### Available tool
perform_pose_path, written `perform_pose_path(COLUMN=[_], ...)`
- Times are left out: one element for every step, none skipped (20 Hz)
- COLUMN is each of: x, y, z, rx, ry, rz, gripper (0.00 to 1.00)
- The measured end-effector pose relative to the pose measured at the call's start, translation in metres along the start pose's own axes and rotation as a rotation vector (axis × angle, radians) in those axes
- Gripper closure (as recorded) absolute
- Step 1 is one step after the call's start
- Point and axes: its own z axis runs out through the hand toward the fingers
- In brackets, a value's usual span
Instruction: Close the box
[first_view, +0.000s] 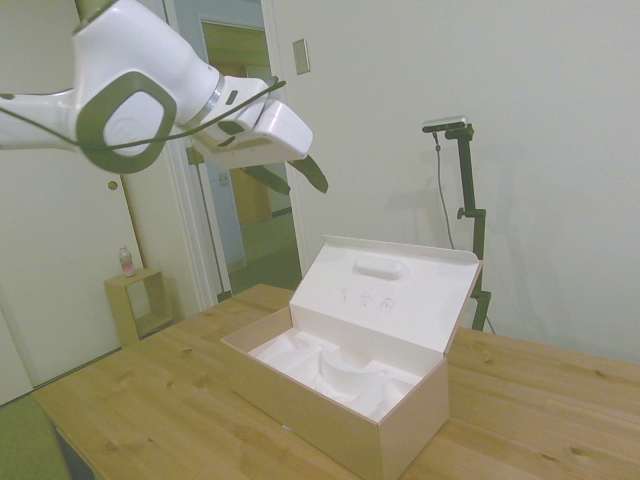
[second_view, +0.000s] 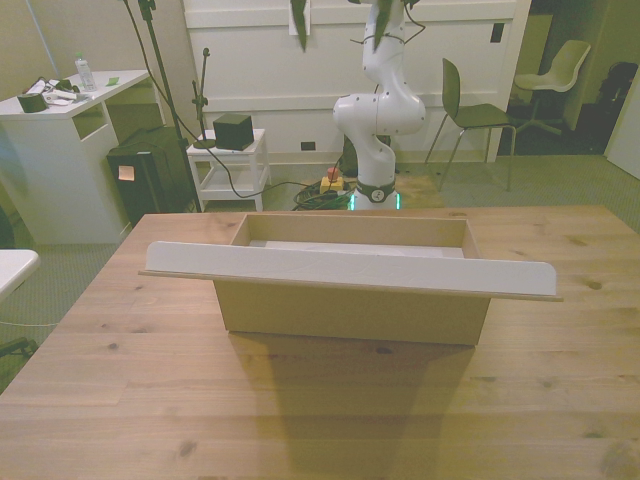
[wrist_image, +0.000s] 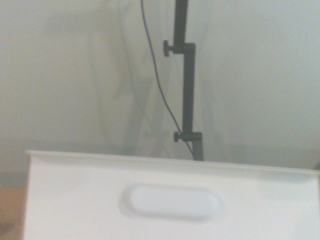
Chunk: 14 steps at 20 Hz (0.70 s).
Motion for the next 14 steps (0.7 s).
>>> perform_pose_path(x=[0.003, 0.006, 0.010, 0.014, 0.018, 0.022, 0.026, 0.029, 0.033, 0.036, 0.039, 0.042, 0.044, 0.045], y=[-0.018, -0.034, -0.048, -0.060, -0.070, -0.079, -0.087, -0.094, -0.101, -0.106, -0.112, -0.116, -0.120, -0.123], z=[0.008, 0.015, 0.024, 0.033, 0.042, 0.052, 0.061, 0.070, 0.080, 0.088, 0.097, 0.106, 0.115, 0.126], rx=[-0.003, -0.009, -0.020, -0.030, -0.037, -0.044, -0.051, -0.058, -0.061, -0.065, -0.072, -0.080, -0.090, -0.102], ry=[0.008, 0.016, 0.018, 0.014, 0.006, -0.004, -0.014, -0.021, -0.029, -0.037, -0.045, -0.053, -0.061, -0.070], rz=[0.000, 0.004, 0.011, 0.023, 0.037, 0.049, 0.056, 0.063, 0.067, 0.071, 0.077, 0.084, 0.090, 0.096], gripper=[0.00, 0.00, 0.00, 0.00, 0.00, 0.00, 0.00, 0.00, 0.00, 0.00, 0.00, 0.00, 0.00, 0.00])
